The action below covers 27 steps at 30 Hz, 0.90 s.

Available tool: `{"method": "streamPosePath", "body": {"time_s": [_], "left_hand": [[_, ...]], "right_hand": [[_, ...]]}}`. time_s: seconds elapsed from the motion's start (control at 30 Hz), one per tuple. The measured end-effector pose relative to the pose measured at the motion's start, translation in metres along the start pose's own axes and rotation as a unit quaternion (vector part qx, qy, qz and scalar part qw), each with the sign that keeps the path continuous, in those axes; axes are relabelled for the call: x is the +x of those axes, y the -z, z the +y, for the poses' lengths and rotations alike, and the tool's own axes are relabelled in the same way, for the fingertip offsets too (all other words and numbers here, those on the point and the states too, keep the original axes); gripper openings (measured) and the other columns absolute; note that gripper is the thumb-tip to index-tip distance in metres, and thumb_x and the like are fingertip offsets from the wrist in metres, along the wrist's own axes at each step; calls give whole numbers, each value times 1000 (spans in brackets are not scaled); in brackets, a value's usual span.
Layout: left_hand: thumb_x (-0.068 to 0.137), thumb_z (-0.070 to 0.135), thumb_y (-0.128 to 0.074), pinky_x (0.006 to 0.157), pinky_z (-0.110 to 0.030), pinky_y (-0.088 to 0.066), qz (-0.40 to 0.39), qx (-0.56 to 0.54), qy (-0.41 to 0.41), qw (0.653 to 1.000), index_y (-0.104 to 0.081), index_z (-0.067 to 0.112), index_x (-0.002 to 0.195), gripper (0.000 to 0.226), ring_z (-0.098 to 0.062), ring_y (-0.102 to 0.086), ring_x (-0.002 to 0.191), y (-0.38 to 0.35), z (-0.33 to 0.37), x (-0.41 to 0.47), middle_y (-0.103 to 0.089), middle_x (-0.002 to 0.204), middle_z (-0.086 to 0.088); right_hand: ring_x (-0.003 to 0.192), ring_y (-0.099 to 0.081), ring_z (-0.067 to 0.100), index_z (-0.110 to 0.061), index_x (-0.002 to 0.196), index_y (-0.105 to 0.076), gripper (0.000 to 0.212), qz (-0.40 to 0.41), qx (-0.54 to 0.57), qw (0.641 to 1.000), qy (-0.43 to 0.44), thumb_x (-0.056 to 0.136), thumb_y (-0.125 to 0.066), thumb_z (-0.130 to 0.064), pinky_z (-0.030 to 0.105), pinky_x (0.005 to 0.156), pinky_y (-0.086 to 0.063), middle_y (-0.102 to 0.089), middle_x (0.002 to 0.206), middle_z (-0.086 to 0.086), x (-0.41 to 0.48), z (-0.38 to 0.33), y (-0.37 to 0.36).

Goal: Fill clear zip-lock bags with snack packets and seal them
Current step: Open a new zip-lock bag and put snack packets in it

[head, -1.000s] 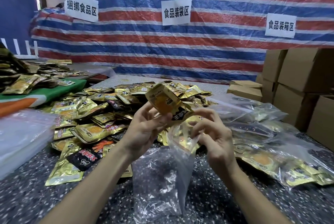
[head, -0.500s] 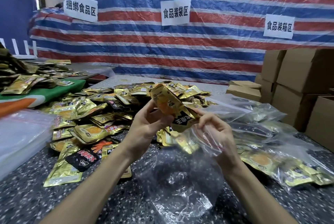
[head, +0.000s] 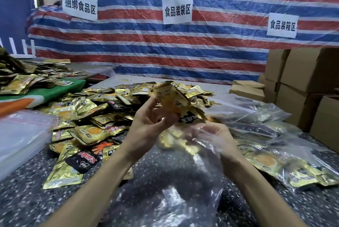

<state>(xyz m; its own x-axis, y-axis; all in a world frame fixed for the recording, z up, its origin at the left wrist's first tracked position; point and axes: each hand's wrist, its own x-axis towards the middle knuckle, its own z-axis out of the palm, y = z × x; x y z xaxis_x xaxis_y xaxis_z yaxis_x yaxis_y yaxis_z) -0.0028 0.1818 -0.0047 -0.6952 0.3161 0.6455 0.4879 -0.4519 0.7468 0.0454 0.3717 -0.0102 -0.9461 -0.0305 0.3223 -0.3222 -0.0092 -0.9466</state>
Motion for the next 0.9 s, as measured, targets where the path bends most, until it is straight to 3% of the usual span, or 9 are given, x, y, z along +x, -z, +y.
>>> {"method": "streamPosePath", "body": {"time_s": [0.2,0.27,0.4,0.53,0.6,0.7,0.77,0.83,0.9], "left_hand": [[83,14,-64,88,-23,-53,-31,52,-6,998,-54,17,119,37,-15,-69,107,-6,0,0,-71,112,-2],[85,19,-63,84,-25,-56,-29,65,-9,997,-53,15,115,32,-16,-69,104,-5,-1,1,-70,109,-2],[87,30,-63,72,-27,-59,-30,67,-6,997,-48,16,116,36,-17,-71,101,-2,2,0,-72,108,6],[84,45,-70,64,-68,-54,-73,104,7,992,-54,23,116,42,-44,-69,93,1,3,-3,-70,118,-2],[83,45,-72,68,-62,-56,-89,122,21,988,-59,24,115,41,-49,-67,94,5,5,-2,-70,119,-5],[87,34,-72,83,-37,-59,-121,130,58,982,-64,22,114,31,-27,-69,107,11,8,0,-72,116,-5],[89,28,-70,83,-32,-57,-156,148,87,973,-68,19,111,24,-24,-70,105,11,8,-1,-73,112,-5],[88,40,-66,83,-38,-57,-178,243,101,948,-72,22,104,26,-19,-68,99,10,6,-2,-73,105,1],[80,61,-57,80,-24,-51,-187,332,103,919,-74,33,97,37,-7,-63,91,8,6,-4,-70,100,14]], "right_hand": [[75,-67,26,-2,78,-70,27,88,-12,996,31,55,-82,-9,36,73,-57,-72,83,17,2,-3,6],[75,-69,20,-8,72,-70,16,88,-6,995,52,62,-81,0,28,68,-58,-74,81,9,3,-4,4],[73,-70,20,-19,64,-73,37,105,3,992,69,74,-73,17,26,66,-59,-73,82,8,4,-2,0],[76,-62,26,-10,72,-69,19,102,-7,993,62,75,-76,7,38,73,-56,-69,81,13,4,1,-3],[71,-65,19,-10,70,-70,13,95,12,993,63,70,-77,2,30,67,-59,-71,76,8,3,0,-4],[65,-68,14,-19,61,-74,16,85,90,991,44,63,-74,-3,26,57,-57,-73,72,1,3,-6,-5],[64,-69,16,-19,59,-74,11,89,141,986,29,59,-73,-8,28,54,-58,-73,73,2,2,-10,-4],[67,-71,18,-18,59,-74,11,94,161,982,21,59,-73,-7,30,53,-58,-75,78,4,2,-11,-3],[76,-74,20,-18,61,-75,11,94,142,985,18,60,-75,-7,33,58,-61,-77,88,7,2,-12,-4]]}}
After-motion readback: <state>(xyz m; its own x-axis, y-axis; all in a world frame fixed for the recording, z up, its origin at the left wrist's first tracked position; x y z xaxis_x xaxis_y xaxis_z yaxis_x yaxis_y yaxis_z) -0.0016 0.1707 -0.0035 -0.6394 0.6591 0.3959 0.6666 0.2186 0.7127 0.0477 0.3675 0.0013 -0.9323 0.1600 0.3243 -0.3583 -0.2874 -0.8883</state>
